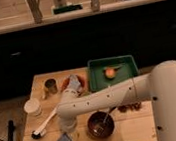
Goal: Wipe table surface with sponge
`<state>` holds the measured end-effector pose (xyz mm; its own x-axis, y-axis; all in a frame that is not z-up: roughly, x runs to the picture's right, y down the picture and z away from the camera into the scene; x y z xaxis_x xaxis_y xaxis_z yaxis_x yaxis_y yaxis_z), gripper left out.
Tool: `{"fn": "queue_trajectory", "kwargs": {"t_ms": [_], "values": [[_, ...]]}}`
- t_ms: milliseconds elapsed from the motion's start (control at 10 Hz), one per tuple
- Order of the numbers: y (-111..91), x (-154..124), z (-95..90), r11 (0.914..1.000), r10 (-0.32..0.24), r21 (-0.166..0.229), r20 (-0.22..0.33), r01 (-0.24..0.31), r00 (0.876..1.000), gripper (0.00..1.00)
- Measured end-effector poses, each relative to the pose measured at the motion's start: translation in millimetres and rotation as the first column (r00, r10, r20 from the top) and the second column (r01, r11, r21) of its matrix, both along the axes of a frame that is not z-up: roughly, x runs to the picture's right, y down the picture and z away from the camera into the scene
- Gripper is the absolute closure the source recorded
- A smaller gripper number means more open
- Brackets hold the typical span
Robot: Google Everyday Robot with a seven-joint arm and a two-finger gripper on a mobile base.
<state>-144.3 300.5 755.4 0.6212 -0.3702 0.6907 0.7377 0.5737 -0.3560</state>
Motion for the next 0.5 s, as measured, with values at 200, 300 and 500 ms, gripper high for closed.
{"fn": "queue_trajectory", "kwargs": {"t_ms": [200, 300, 500], "values": [[-6.8, 22.2, 8.5, 0.9994, 0.034, 0.008, -0.048, -0.034, 0.998, 1.00], [-15.1, 26.7, 15.7, 0.9988, 0.047, 0.015, -0.066, -0.046, 0.997, 1.00], [-31.4, 24.9, 26.8, 0.9983, 0.050, 0.031, -0.075, -0.048, 0.996, 1.00]]}}
